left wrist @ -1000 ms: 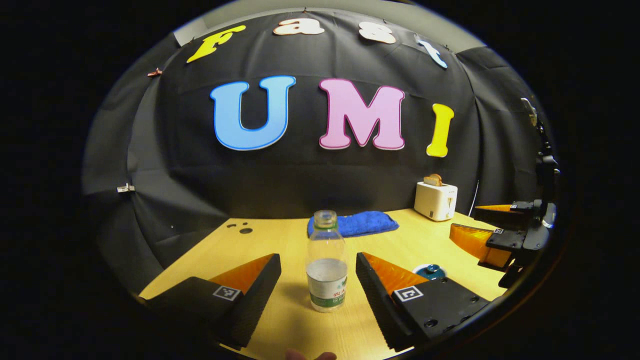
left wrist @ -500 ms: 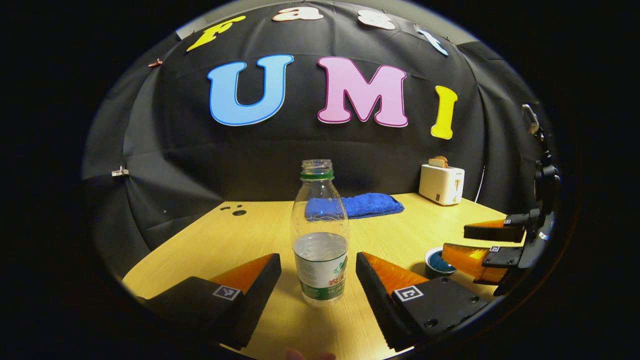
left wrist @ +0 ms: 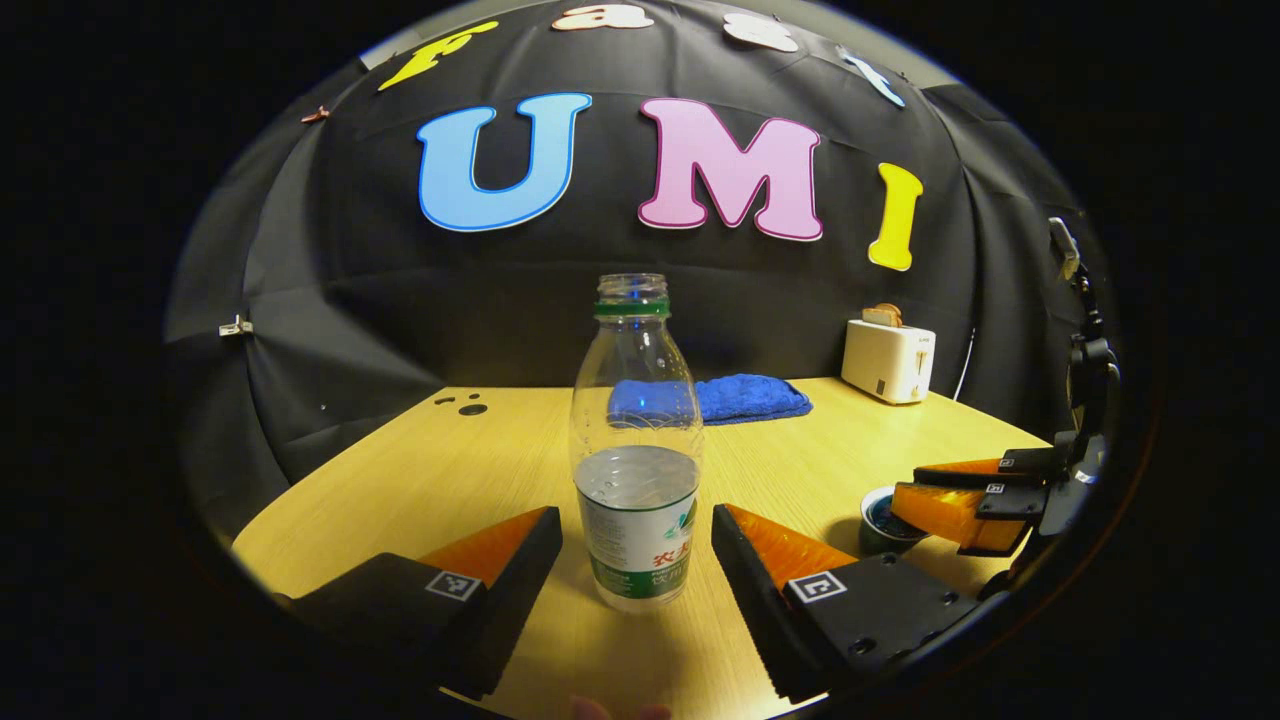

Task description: Open the teacup lid with one hand, grasp the water bottle and pour water into the teacup with the other hand; after pouring, place the water bottle on the coaster and then close the teacup lid.

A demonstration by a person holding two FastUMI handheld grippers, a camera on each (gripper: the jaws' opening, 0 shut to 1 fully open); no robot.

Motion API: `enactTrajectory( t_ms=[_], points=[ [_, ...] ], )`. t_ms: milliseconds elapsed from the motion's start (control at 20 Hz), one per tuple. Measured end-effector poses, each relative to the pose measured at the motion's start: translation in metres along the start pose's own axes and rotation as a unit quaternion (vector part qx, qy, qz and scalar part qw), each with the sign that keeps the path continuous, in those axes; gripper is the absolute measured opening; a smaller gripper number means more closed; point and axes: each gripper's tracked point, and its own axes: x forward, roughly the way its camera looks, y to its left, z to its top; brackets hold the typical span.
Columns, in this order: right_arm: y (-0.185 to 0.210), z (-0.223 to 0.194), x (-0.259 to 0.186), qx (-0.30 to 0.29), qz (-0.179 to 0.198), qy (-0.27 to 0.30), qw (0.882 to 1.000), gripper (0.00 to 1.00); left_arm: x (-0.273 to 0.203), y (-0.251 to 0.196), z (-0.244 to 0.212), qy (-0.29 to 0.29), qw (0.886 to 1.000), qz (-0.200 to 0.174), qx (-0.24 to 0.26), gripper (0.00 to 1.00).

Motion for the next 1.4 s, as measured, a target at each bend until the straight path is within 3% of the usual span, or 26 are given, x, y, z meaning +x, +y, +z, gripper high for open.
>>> enactTrajectory(
  t_ms=[100,200,250,300,400,800,850,900,950,1050,1150,1200,1400],
  points=[
    [0.001,0.002,0.002,-0.008,0.002,-0.003,1.0,0.36,0.001,-0.002,-0.001,-0.001,1.0,0.0,-0.001,0.95],
    [0.0,0.008,0.0,-0.009,0.004,-0.011,1.0,0.31,0.003,-0.003,-0.001,-0.002,1.0,-0.001,0.005,0.95],
    [-0.001,0.012,0.0,-0.009,0.003,-0.017,1.0,0.36,0.004,-0.004,-0.001,-0.001,1.0,-0.001,0.008,0.96],
    [-0.003,0.015,0.0,-0.01,0.001,-0.021,1.0,0.31,0.004,-0.003,-0.001,-0.001,1.0,-0.002,0.009,0.96],
    [-0.009,0.024,-0.002,-0.009,-0.006,-0.03,0.999,0.31,0.006,-0.005,-0.003,-0.001,1.0,-0.002,0.008,0.95],
    [-0.068,0.04,-0.023,-0.015,-0.06,-0.048,0.997,0.3,0.022,0.002,-0.022,0.034,0.999,0.017,-0.02,0.95],
    [-0.076,0.04,-0.026,-0.013,-0.068,-0.048,0.996,0.25,0.021,0.0,-0.02,0.034,0.999,0.015,-0.022,0.93],
    [-0.083,0.039,-0.029,-0.011,-0.074,-0.048,0.996,0.25,0.024,0.0,-0.021,0.036,0.999,0.017,-0.021,0.82],
    [-0.088,0.039,-0.032,-0.01,-0.079,-0.048,0.996,0.3,0.023,-0.001,-0.02,0.038,0.999,0.017,-0.018,0.8],
    [-0.098,0.041,-0.037,-0.013,-0.086,-0.049,0.995,0.3,0.023,0.001,-0.021,0.043,0.999,0.022,-0.012,0.78],
    [-0.106,0.042,-0.042,-0.018,-0.088,-0.049,0.995,0.25,0.021,0.003,-0.019,0.05,0.998,0.029,0.005,0.77],
    [-0.11,0.042,-0.043,-0.02,-0.085,-0.046,0.995,0.3,0.019,0.005,-0.017,0.052,0.998,0.035,0.022,0.76],
    [-0.124,0.045,-0.052,-0.014,-0.067,-0.043,0.997,0.35,0.008,0.019,0.006,0.045,0.987,0.07,0.137,0.76]
  ],
)
